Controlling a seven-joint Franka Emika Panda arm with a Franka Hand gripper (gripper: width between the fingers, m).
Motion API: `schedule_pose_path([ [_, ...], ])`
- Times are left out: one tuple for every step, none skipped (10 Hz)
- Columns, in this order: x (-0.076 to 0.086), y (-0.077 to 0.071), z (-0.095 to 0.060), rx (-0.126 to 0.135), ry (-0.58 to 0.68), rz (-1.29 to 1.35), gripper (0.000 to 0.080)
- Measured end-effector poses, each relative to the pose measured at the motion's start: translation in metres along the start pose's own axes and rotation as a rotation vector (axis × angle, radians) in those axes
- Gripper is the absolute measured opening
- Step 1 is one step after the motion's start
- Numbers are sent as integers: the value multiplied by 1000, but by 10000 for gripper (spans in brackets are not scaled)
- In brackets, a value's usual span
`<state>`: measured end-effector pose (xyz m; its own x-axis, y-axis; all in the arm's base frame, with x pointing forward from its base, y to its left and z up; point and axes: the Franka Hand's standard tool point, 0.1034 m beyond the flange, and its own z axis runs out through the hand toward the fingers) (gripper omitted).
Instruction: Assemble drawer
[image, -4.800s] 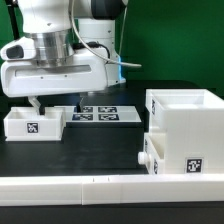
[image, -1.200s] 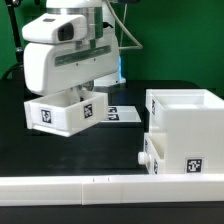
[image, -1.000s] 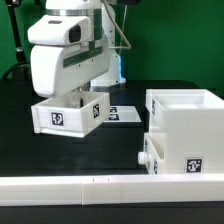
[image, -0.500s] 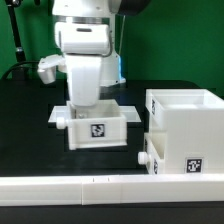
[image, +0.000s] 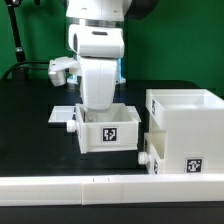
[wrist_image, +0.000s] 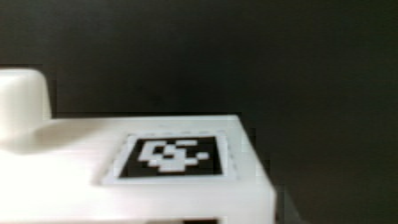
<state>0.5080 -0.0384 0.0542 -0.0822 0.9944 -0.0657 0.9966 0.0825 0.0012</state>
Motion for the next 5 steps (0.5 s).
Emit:
schedule_pose_path([
  [3, 5, -2, -1, 0, -3, 44],
  [5, 11, -6, 2, -2, 2, 44],
  [8, 18, -9, 1, -3, 4, 44],
  [11, 22, -11, -3, -2, 5, 44],
  [14, 24, -11, -5, -1, 16, 44],
])
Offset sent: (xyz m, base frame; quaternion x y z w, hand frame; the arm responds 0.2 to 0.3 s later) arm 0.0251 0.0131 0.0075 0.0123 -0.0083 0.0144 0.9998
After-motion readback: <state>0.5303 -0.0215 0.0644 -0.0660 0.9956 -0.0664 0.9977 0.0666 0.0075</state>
